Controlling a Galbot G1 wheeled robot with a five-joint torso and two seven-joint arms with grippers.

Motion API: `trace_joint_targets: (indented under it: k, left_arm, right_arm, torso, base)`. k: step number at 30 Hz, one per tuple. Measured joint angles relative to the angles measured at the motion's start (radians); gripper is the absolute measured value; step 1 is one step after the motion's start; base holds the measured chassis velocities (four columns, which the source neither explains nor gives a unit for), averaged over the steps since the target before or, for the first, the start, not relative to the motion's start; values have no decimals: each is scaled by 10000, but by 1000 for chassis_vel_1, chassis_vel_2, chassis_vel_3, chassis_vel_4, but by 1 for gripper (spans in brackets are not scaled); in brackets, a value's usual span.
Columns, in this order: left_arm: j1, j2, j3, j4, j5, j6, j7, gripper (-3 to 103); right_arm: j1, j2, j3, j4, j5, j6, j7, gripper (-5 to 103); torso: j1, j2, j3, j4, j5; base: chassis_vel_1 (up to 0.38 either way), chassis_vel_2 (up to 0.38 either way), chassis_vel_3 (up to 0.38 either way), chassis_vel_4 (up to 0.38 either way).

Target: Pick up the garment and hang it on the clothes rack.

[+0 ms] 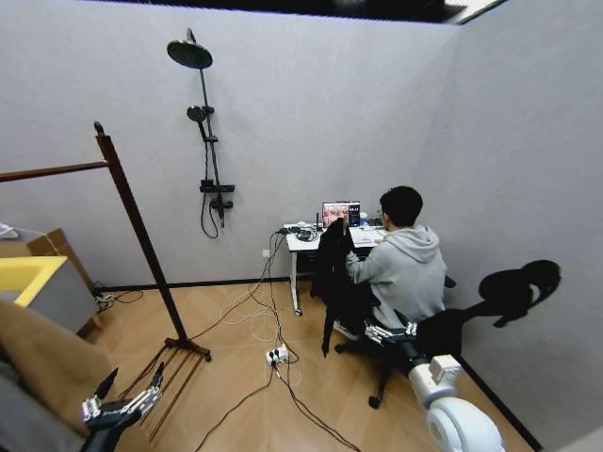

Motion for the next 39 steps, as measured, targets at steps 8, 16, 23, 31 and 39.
trace_joint_targets:
  k: [8, 16, 23, 31, 39]
  left_arm:
    - [0, -1, -1, -2, 0, 0, 3, 100]
    - [-1, 0, 0, -1, 0, 0, 2, 100]
    - [3, -1, -1, -1, 0, 0, 0, 100]
    - [1, 0, 0, -1, 0, 0, 2, 100]
    - [0, -1, 0, 0, 0, 0, 1, 100]
  right_arm:
    - [28, -1, -105, -56, -133, 170, 5, 100]
    - [426, -330, -164, 445, 112, -341, 846, 100]
    - [1493, -1303, 205, -257, 816, -655, 994, 100]
    - [3086, -2816, 149, -2108, 1536, -402, 329, 100]
    - [4931, -3511, -587, -4229, 2180, 556, -1236, 100]
  torso:
    - [-2, 1, -1, 4, 24]
    - [8, -4, 2, 5, 8]
    - [-18, 8, -4, 2, 13]
    - [0, 0, 1, 1, 19]
    - [-2, 1, 0, 2, 12]
  base:
    - [-324, 362, 351, -345]
    - [-175, 187, 139, -154]
    - [27, -56, -40, 28]
    - [3, -7, -9, 7]
    - [0, 0, 0, 0]
